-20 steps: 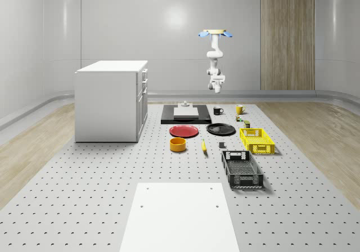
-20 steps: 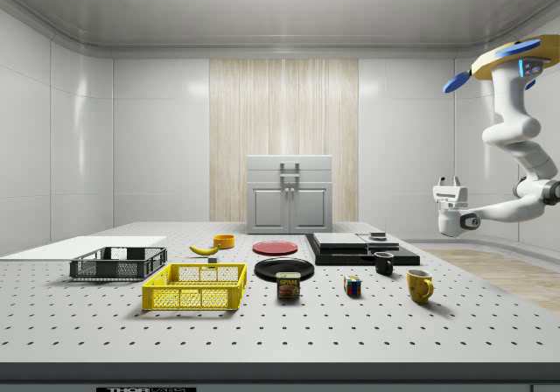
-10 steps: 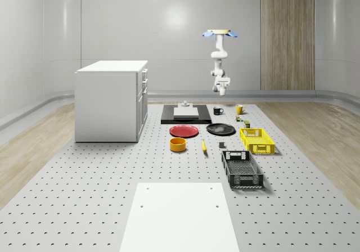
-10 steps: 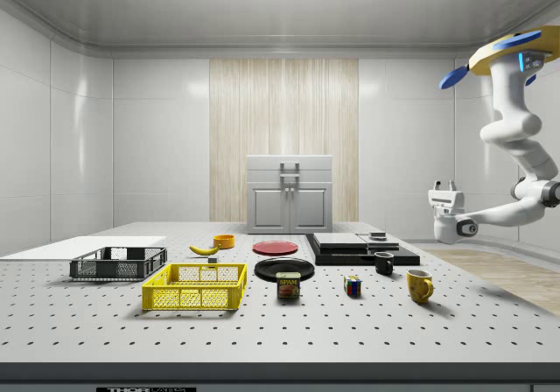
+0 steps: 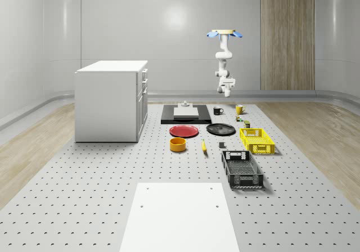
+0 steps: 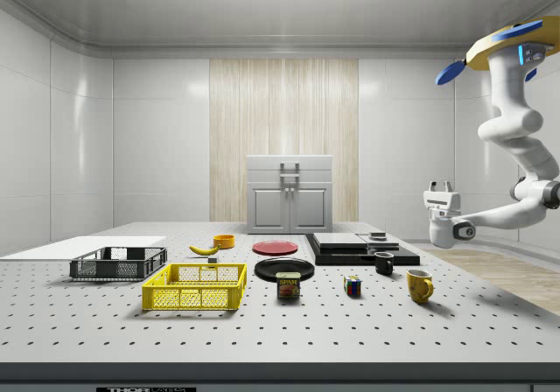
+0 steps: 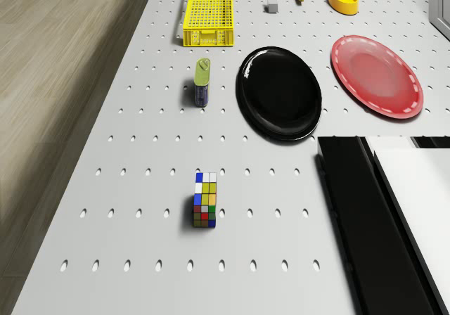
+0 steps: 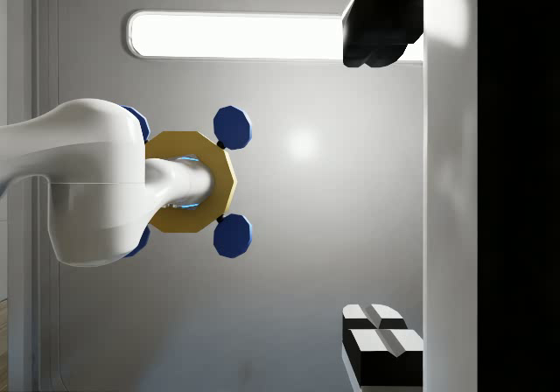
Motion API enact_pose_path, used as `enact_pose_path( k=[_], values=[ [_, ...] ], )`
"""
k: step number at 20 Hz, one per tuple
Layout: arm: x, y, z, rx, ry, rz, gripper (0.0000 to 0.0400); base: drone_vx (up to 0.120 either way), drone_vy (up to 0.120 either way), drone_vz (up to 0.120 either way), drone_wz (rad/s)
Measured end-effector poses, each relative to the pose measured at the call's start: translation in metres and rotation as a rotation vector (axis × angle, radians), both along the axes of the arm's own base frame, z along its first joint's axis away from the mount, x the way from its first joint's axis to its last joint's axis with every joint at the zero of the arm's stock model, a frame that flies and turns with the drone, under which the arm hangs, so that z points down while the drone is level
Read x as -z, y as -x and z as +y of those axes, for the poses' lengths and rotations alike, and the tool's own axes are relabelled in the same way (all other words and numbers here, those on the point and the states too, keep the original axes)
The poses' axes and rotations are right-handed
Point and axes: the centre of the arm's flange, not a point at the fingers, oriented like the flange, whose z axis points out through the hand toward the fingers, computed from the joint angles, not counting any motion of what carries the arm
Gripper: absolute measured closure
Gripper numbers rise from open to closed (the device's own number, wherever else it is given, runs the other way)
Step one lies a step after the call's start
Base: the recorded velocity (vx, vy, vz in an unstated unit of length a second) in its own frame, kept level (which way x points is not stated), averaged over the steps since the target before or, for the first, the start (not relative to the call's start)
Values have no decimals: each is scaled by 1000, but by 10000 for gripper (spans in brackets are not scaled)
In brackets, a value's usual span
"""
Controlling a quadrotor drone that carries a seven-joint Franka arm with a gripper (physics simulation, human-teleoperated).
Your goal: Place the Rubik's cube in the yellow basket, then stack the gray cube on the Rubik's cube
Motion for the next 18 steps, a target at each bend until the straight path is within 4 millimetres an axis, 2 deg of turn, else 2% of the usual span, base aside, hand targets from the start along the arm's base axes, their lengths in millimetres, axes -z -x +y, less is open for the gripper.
enact_pose_path(
  k=[7, 18],
  values=[
    [0, 1, 0, 0, 2, -5, 0, 120, 120, 0, 0],
    [0, 1, 2, 0, 16, -14, 0, 120, 0, 0, 0]
  ],
)
